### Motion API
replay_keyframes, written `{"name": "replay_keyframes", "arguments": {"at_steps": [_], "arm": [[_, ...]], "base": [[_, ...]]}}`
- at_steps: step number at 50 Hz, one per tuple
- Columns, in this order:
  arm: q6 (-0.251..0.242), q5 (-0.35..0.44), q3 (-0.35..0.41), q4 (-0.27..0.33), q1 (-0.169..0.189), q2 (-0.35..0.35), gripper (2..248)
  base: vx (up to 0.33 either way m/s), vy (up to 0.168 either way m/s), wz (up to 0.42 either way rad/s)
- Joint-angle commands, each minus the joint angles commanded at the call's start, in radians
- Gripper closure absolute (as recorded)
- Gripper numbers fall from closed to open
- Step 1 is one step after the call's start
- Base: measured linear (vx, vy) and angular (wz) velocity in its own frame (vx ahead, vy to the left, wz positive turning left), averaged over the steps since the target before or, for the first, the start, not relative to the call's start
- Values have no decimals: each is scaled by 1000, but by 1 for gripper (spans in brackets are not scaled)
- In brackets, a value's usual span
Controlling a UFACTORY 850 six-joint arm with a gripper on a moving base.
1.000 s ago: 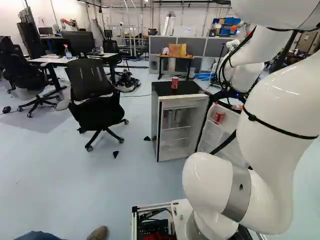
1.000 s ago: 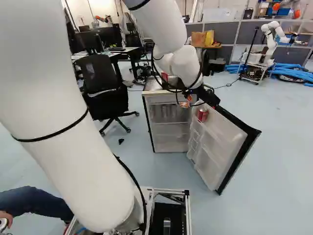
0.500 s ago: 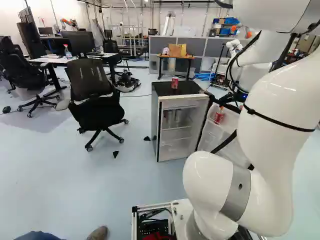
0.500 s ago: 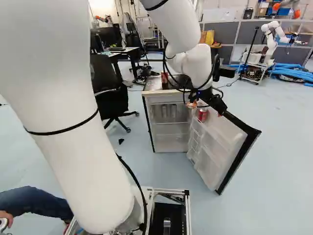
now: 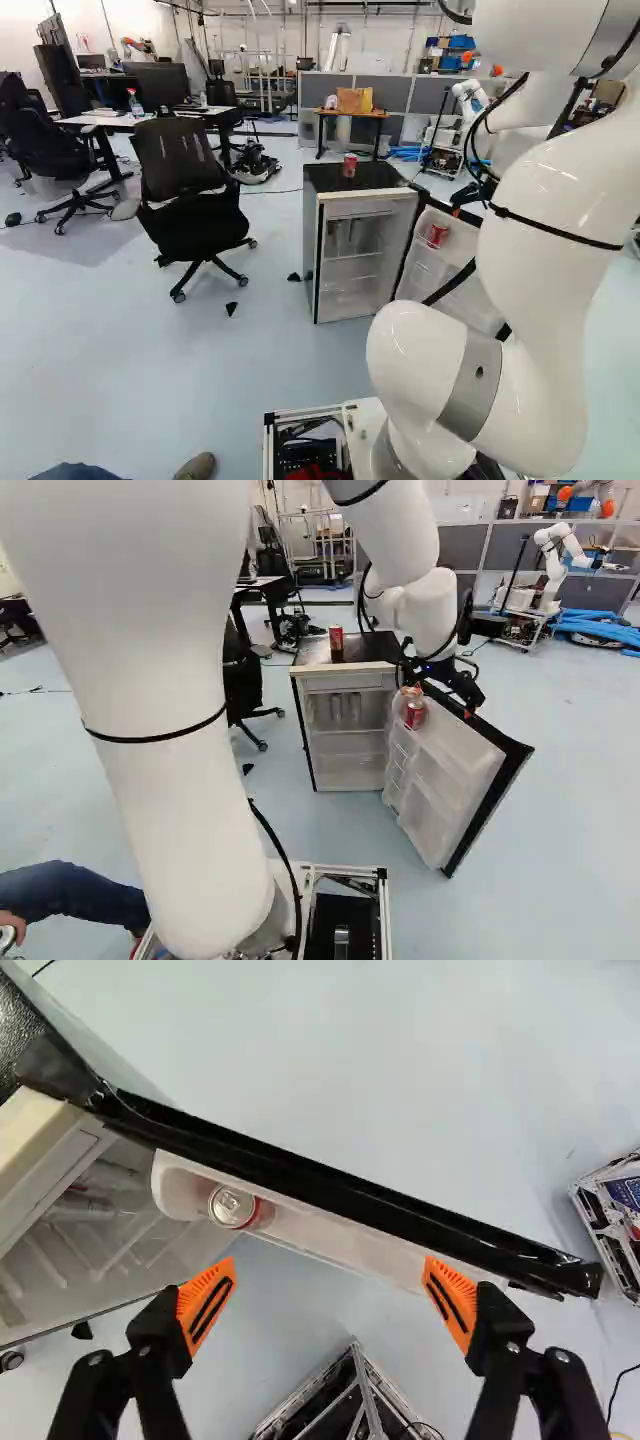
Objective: Grab a drink from the fridge
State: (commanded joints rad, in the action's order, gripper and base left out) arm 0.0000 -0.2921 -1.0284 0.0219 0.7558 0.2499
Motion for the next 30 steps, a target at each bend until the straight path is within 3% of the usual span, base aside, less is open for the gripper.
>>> {"name": "replay_keyframes", "arguments": {"at_steps": [30], "arm": [[0,0,-173,0,29,140,3]], "base": [[0,0,0]]}}
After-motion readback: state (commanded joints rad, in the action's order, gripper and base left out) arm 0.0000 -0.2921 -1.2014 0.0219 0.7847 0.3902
